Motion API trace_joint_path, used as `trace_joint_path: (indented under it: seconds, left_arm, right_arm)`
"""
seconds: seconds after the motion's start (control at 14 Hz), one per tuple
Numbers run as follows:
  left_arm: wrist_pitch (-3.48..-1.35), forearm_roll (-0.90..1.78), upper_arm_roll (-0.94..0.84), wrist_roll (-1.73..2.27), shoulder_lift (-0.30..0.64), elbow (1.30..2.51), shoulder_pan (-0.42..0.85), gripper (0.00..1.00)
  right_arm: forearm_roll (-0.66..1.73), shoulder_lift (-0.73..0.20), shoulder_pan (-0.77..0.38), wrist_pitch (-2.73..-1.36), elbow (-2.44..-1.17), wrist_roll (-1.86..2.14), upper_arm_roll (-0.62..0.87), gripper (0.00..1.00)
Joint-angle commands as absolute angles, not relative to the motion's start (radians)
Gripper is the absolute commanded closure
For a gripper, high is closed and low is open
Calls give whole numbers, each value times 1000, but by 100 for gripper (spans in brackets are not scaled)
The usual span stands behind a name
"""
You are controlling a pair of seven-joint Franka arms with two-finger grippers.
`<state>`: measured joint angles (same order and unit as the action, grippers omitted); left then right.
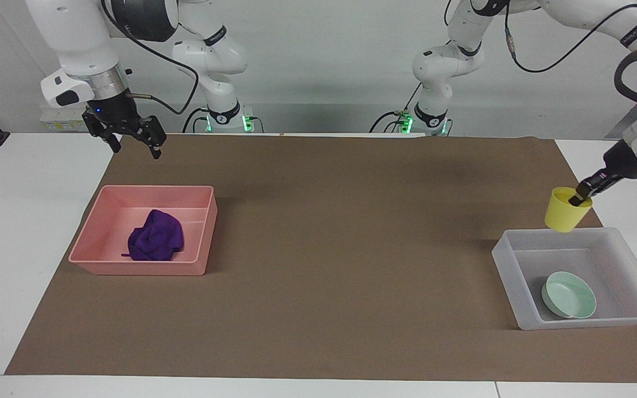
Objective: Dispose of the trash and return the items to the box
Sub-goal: 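Carry the yellow cup into the clear box and set it in the bowl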
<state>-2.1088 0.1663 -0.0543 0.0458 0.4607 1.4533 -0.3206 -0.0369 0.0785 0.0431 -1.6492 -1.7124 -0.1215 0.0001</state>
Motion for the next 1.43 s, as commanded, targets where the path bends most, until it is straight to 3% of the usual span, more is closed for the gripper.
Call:
trace_joint_path:
  seconds: [0.0, 0.5, 0.57, 0.71, 0.79, 1.07, 1.36]
  left_arm:
    - [-2183, 166, -60, 38, 566, 1382, -316, 100]
    - [-2074, 155, -55, 48, 589, 1387, -304, 100]
    - [-2075, 153, -55, 38, 592, 1387, -304, 82]
    - [-2080, 153, -57, 34, 604, 1387, -305, 21]
    - [-2088, 153, -58, 34, 601, 1376, -302, 0]
    - [-2080, 153, -63, 37, 546, 1350, -302, 0]
    - [-1840, 10, -64, 37, 404, 1361, -238, 0]
  right_arm:
    - [-21, 48, 51, -1470, -1570, -89, 14, 0]
    - [-15, 63, 48, -1534, -1609, -60, 15, 0]
    - [-15, 64, 38, -1534, -1611, -58, 17, 0]
    - [-17, 66, 38, -1539, -1618, -54, 17, 0]
    - [-17, 67, 38, -1539, -1620, -55, 17, 0]
    - [-17, 67, 37, -1568, -1628, -61, 18, 0]
    - [-17, 72, 37, -1568, -1635, -61, 20, 0]
